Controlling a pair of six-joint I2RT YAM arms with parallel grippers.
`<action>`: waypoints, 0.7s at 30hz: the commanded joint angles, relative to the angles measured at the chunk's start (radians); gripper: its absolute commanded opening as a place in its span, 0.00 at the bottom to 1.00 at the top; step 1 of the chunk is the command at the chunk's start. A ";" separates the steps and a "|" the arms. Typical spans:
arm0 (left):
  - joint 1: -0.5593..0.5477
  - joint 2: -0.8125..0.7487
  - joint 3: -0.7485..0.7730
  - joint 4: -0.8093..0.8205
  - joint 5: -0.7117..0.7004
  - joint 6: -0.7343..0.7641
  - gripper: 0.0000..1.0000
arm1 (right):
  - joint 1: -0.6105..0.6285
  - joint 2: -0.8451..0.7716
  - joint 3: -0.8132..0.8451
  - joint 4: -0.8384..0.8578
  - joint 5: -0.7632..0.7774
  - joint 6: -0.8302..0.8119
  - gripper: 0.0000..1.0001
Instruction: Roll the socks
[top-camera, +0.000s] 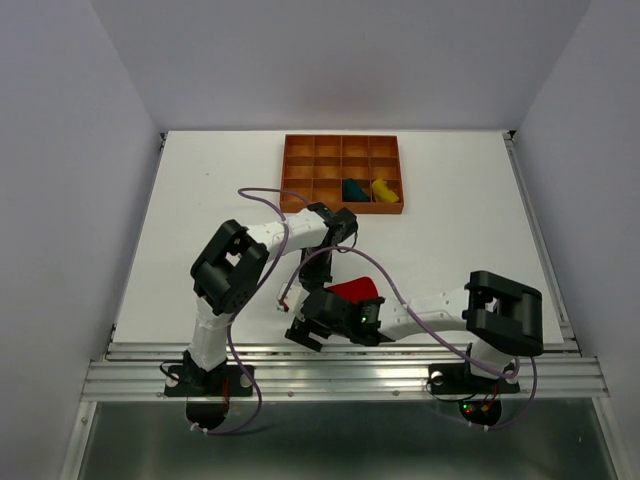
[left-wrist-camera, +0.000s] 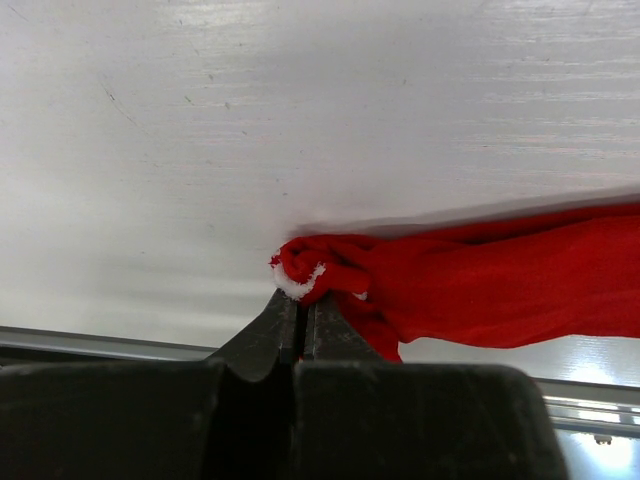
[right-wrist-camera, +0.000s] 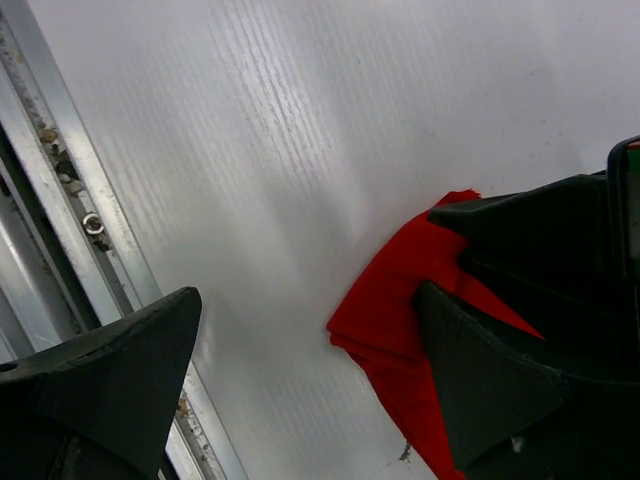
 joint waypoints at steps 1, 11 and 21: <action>-0.001 0.008 0.002 -0.014 -0.013 0.012 0.00 | 0.002 0.043 0.042 -0.066 0.084 0.031 0.92; -0.001 0.017 0.008 -0.017 -0.015 0.026 0.00 | 0.002 0.089 0.046 -0.147 0.154 0.072 0.78; -0.001 0.008 0.011 -0.020 -0.010 0.041 0.00 | 0.002 0.115 0.030 -0.181 0.172 0.140 0.40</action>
